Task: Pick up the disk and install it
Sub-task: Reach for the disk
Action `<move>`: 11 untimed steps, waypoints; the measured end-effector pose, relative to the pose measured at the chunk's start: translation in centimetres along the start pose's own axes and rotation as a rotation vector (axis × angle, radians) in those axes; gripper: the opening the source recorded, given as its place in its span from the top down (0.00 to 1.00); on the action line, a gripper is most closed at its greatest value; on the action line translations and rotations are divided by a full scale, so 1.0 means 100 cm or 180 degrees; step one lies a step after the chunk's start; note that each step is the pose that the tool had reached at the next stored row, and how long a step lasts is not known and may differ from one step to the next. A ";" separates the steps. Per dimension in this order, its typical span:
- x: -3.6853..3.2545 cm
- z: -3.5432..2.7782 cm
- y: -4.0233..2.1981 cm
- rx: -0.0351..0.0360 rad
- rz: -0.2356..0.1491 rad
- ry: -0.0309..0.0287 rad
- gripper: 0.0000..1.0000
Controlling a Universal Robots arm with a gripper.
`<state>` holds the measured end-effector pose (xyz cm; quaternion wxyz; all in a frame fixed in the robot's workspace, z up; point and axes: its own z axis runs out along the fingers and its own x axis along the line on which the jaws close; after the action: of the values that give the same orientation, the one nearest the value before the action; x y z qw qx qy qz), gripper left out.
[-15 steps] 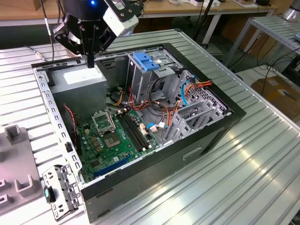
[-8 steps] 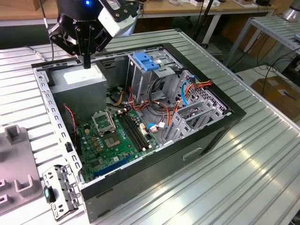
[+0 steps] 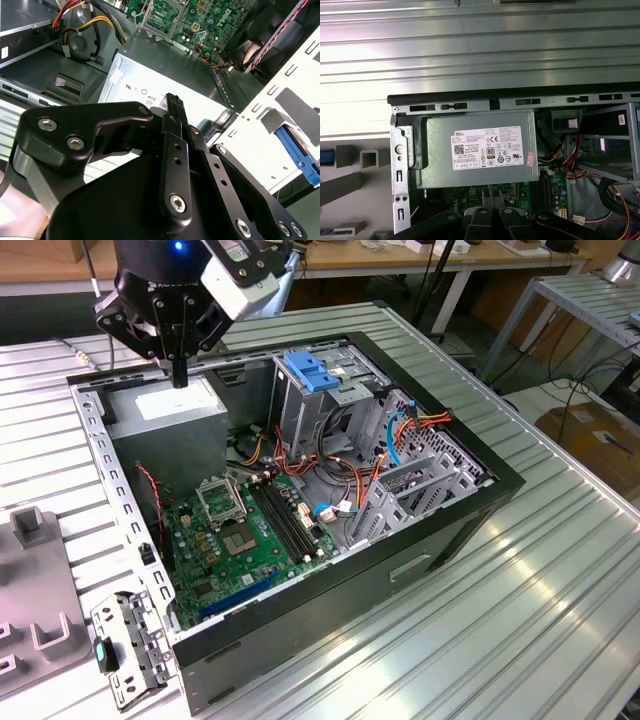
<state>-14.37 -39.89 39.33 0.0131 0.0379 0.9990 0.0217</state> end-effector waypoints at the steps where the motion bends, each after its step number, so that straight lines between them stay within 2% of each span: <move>1: 0.0008 -0.0001 -0.0001 0.0000 0.0000 0.0000 0.89; 11: 0.0069 -0.0002 -0.0005 0.0000 0.0000 0.0000 0.89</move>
<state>-15.06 -39.89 39.33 0.0131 0.0379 0.9990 0.0217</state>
